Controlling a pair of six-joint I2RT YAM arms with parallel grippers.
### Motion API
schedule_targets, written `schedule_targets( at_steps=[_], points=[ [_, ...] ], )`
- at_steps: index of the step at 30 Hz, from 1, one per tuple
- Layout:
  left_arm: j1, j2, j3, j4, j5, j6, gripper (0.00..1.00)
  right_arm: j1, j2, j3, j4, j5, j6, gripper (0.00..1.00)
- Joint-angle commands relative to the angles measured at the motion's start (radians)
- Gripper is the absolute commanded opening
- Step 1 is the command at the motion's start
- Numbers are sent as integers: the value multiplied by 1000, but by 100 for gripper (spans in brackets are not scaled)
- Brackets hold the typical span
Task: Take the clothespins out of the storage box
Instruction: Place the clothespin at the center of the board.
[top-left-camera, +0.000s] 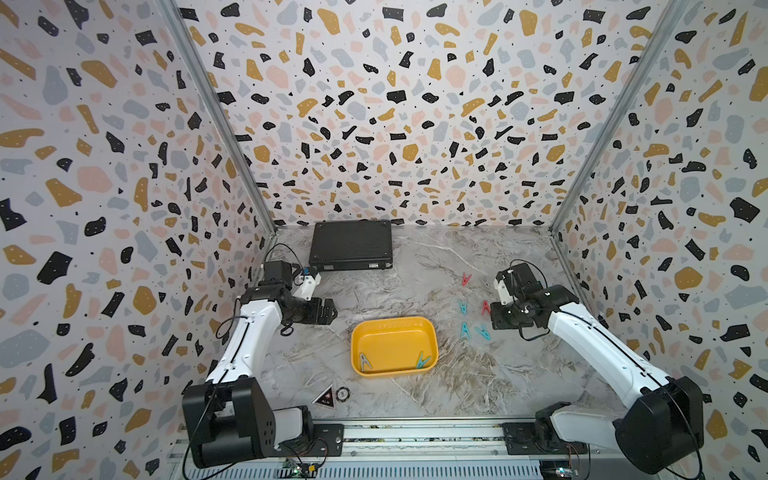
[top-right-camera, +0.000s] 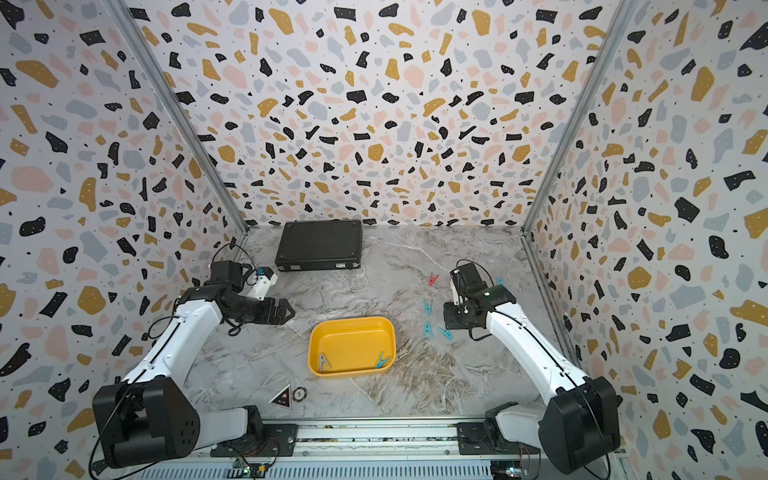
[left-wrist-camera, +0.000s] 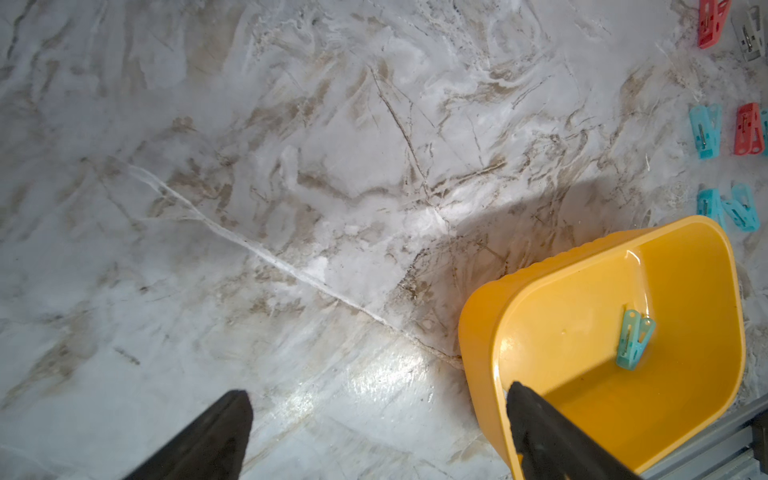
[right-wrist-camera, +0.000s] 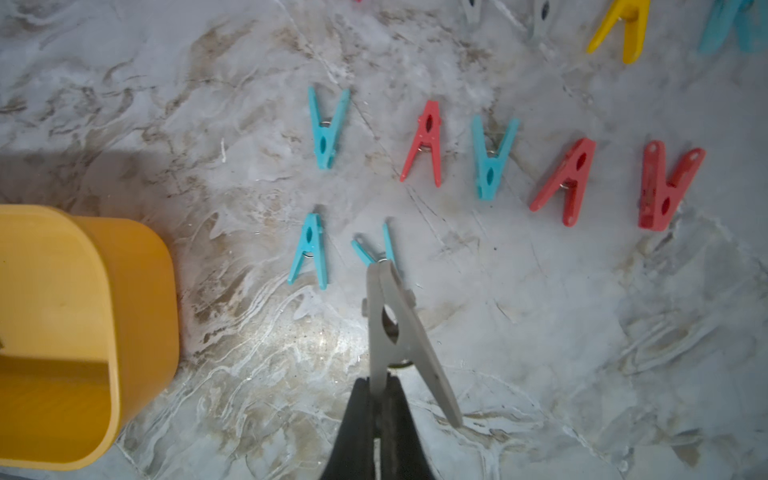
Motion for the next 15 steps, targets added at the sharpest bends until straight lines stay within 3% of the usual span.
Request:
schedule_targets(
  at_steps=[1,15],
  points=[
    [1,-12,-15,31,-28,-7,100,-62,-11,-32,-36,-47,18,0],
    [1,-7,-21,39,-62,-7,100,-182,164,-132,89,-107,50,0]
  ],
)
